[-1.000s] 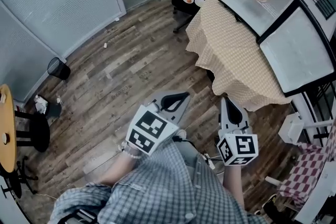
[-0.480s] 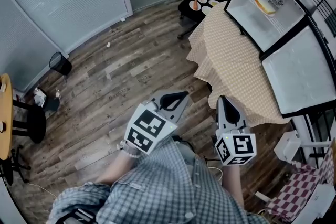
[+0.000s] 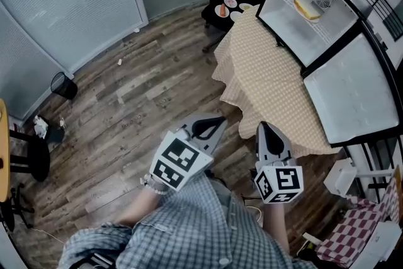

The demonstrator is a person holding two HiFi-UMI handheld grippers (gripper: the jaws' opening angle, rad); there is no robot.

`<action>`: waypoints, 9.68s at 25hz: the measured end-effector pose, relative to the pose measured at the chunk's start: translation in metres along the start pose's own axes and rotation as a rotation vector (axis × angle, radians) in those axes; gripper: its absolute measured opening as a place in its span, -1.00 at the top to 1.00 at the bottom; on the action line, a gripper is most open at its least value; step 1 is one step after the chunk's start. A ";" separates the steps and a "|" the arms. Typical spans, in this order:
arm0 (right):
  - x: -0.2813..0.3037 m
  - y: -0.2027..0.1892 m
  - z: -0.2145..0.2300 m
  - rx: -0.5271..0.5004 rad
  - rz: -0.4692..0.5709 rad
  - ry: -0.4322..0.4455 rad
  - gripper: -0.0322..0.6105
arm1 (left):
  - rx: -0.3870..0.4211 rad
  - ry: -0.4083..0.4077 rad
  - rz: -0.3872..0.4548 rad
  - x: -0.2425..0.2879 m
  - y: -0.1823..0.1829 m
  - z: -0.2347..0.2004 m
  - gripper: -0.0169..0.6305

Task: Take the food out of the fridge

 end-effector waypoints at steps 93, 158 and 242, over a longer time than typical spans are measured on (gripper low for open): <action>0.258 0.036 0.210 0.135 0.013 -0.548 0.87 | -0.001 -0.454 0.006 0.356 0.104 -0.227 0.93; 0.260 0.001 0.310 0.196 -0.056 -0.522 0.87 | -1.073 -0.297 0.015 0.585 0.092 -0.229 0.80; 0.356 -0.040 0.291 0.941 0.107 -0.340 0.70 | -1.086 -0.259 -0.098 0.437 0.022 -0.299 0.87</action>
Point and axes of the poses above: the fingertips, and each gripper's own axes: x forward along the fingers, z to its right, y out of its top, the point moved 6 cm from there along -x, backward along the fingers, and after that the axes turned 10 degrees about z, right-handed, at the moved point
